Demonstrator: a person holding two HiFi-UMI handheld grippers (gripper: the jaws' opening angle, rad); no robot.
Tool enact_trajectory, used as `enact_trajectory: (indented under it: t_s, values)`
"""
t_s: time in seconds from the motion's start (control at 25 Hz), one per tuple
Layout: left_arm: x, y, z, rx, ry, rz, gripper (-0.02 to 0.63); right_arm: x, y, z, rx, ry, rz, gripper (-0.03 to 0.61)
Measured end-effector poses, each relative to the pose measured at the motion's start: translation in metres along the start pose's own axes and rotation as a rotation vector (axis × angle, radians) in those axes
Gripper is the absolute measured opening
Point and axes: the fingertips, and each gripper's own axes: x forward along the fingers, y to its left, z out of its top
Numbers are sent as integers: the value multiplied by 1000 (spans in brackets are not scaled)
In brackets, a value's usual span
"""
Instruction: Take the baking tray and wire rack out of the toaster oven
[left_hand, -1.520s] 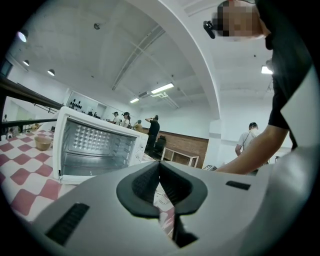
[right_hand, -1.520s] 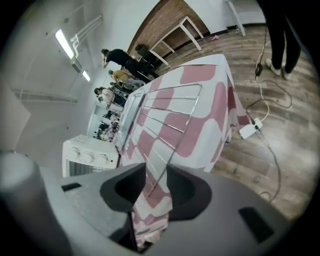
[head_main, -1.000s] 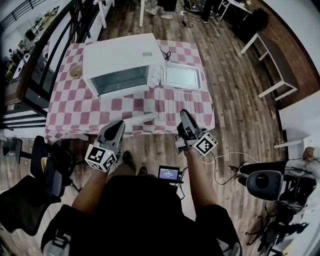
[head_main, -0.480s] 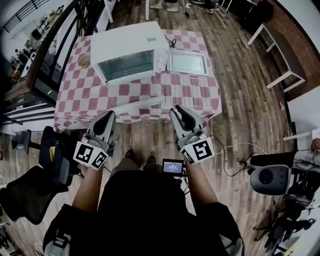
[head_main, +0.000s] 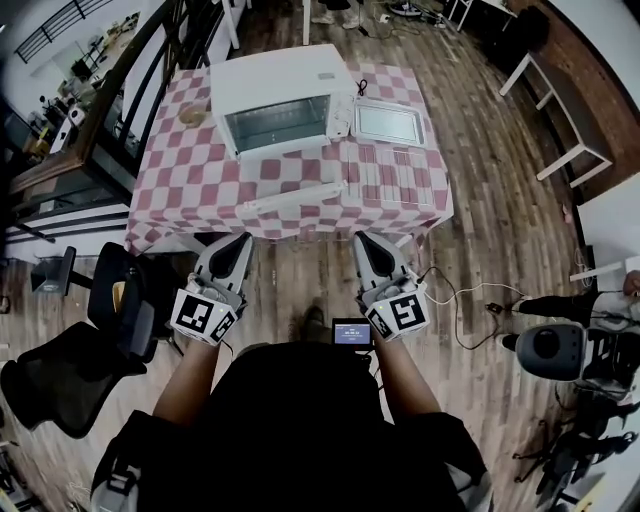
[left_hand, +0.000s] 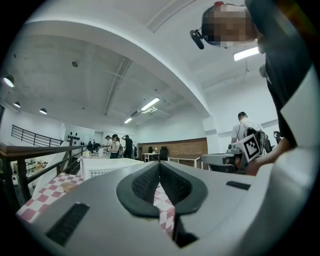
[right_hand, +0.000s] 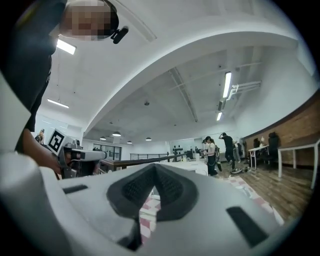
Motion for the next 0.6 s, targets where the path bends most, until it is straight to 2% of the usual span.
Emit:
enact_trajectory:
  t_s: [0.24,0.44,0.6]
  values:
    - [-76,-10,-7,-43,-5,16,-6,-39,57,1,-2,0,-76,3]
    - [-144,-27,-18,-86,-12,-4,-6,-83,101,-18,9,38,-172,3]
    - [-196,-43,-35,-125,-11,12,-6,-120,146,-23,3,49,-154,3]
